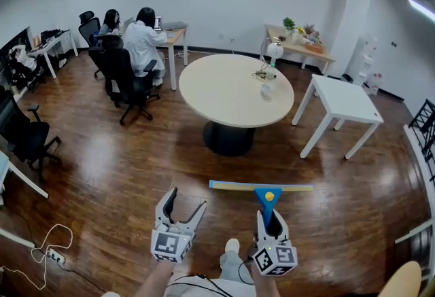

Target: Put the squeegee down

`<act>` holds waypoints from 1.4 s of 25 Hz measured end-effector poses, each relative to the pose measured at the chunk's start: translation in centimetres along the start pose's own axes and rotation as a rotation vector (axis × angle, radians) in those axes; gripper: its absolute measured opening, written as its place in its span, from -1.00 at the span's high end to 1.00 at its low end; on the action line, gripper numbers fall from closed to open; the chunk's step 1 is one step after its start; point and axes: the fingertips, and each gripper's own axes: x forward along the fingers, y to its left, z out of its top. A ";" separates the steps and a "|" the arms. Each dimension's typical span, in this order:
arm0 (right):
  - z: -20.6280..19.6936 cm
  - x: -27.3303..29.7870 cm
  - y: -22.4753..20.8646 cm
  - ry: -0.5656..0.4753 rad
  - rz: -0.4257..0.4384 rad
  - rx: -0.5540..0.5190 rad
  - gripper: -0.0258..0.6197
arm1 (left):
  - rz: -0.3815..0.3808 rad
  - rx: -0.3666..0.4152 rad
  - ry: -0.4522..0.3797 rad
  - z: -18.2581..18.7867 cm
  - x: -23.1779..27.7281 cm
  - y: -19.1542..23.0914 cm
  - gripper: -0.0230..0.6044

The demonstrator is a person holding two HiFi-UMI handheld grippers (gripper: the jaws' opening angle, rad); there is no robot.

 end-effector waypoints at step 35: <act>6.9 46.1 -14.0 0.087 0.131 -0.022 0.43 | 0.064 0.039 -0.047 -0.9 45.6 15.9 -0.23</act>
